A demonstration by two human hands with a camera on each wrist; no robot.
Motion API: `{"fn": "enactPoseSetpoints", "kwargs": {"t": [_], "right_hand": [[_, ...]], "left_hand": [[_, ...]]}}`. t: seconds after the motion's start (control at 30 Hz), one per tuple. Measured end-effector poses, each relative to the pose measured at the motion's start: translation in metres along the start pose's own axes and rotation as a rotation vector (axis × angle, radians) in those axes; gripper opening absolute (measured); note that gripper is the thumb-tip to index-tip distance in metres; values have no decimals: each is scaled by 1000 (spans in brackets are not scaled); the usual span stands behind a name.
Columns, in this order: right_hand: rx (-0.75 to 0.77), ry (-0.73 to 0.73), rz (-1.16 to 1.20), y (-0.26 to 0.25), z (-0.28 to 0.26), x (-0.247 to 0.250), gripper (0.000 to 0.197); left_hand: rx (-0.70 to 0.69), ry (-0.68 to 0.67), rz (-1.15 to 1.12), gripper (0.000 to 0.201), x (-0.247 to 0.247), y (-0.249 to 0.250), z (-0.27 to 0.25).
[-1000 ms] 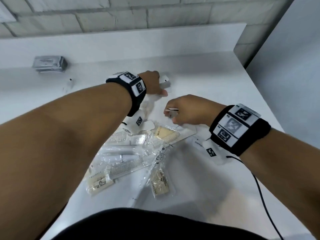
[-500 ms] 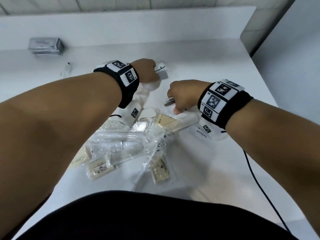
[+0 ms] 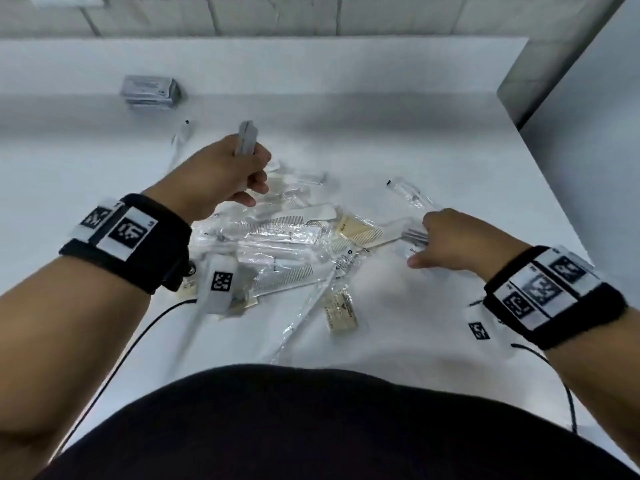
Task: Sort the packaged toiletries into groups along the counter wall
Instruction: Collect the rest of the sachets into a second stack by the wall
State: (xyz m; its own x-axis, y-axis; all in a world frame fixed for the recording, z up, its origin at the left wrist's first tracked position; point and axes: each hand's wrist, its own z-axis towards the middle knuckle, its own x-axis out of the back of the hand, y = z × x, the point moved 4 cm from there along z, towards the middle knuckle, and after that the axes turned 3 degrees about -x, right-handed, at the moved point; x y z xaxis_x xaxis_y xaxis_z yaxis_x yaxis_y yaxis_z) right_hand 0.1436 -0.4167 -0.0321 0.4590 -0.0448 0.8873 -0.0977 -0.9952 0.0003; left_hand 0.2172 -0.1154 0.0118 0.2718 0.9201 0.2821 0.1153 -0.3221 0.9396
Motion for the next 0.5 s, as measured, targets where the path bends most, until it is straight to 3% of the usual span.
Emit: {"fn": "enactPoseSetpoints", "kwargs": {"t": [0.23, 0.33, 0.43, 0.5], "right_hand": [[25, -27, -14, -10, -7, -4, 32], [9, 31, 21, -12, -20, 20, 28], [39, 185, 239, -29, -39, 60, 16], [147, 203, 455, -55, -49, 77, 15]], "left_hand": [[66, 203, -228, 9, 49, -37, -65], [58, 237, -307, 6, 69, -48, -86], [68, 246, -415, 5, 84, -64, -104], [79, 226, -510, 5, 83, -70, -111]]}}
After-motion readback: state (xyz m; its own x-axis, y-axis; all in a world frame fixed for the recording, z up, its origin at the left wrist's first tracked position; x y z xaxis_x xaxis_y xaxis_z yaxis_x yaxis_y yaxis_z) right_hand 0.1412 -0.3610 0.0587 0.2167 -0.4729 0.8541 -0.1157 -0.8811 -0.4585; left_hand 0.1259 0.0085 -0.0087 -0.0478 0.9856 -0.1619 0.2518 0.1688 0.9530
